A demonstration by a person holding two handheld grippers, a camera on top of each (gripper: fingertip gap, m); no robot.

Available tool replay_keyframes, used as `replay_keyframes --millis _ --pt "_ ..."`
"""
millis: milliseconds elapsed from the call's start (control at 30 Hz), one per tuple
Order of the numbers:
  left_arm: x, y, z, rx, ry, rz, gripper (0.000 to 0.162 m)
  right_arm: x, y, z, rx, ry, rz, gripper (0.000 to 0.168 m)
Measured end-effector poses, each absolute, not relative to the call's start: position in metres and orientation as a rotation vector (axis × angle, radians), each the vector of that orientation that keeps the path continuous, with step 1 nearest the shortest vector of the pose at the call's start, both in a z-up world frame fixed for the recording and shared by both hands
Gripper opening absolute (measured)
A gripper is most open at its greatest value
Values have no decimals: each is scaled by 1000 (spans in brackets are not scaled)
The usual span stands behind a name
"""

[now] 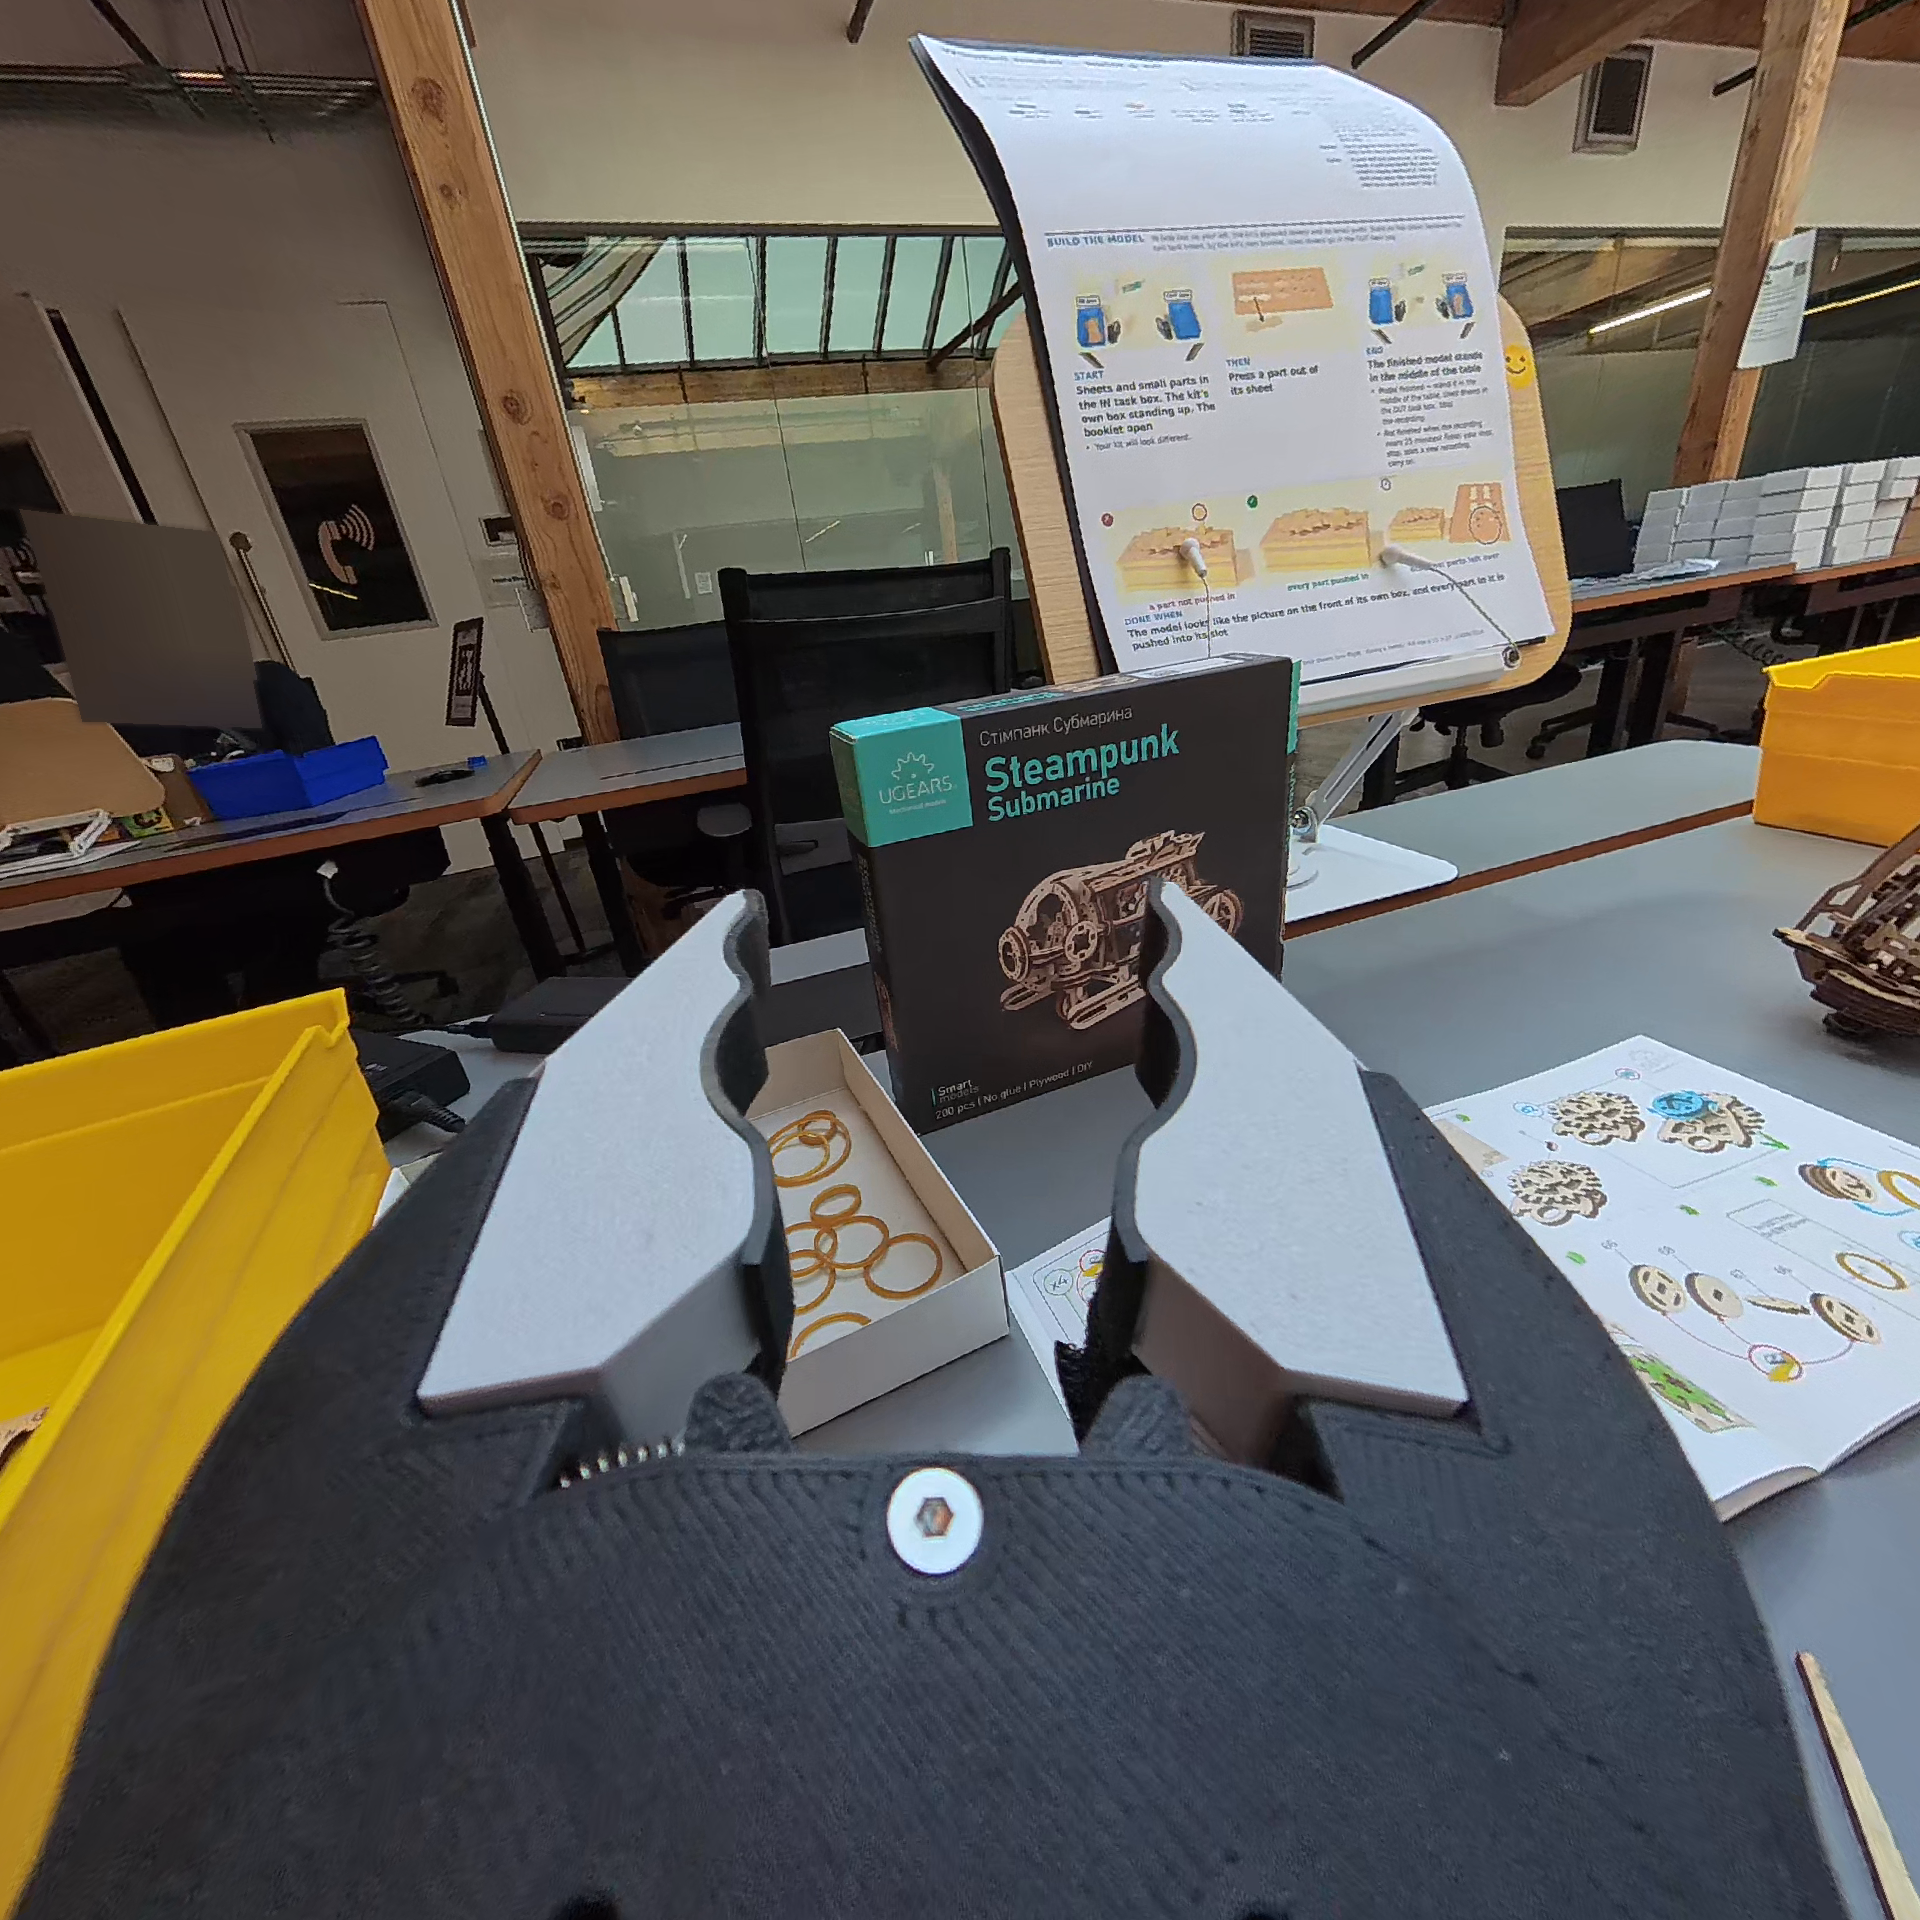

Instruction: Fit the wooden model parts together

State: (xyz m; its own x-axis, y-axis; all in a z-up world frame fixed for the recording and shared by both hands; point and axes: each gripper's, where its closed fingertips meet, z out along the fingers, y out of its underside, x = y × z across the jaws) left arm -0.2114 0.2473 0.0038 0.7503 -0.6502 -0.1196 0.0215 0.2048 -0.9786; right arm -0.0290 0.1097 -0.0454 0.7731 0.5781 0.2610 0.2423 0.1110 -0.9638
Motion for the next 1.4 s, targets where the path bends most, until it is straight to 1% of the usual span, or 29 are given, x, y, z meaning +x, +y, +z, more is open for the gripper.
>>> replay_keyframes --millis 267,500,967,1400 --pt "-209 247 2 -1299 603 -510 70 -33 109 -50 -1485 -736 268 62" --pt "-210 248 2 -1300 605 -503 70 -35 110 -58 -1532 -764 274 57" --pt "-217 252 3 -1308 577 -505 69 -41 107 -64 -1542 -800 264 56" --pt "-221 253 5 -1315 540 -563 66 -51 105 -83 -1601 -854 308 52"
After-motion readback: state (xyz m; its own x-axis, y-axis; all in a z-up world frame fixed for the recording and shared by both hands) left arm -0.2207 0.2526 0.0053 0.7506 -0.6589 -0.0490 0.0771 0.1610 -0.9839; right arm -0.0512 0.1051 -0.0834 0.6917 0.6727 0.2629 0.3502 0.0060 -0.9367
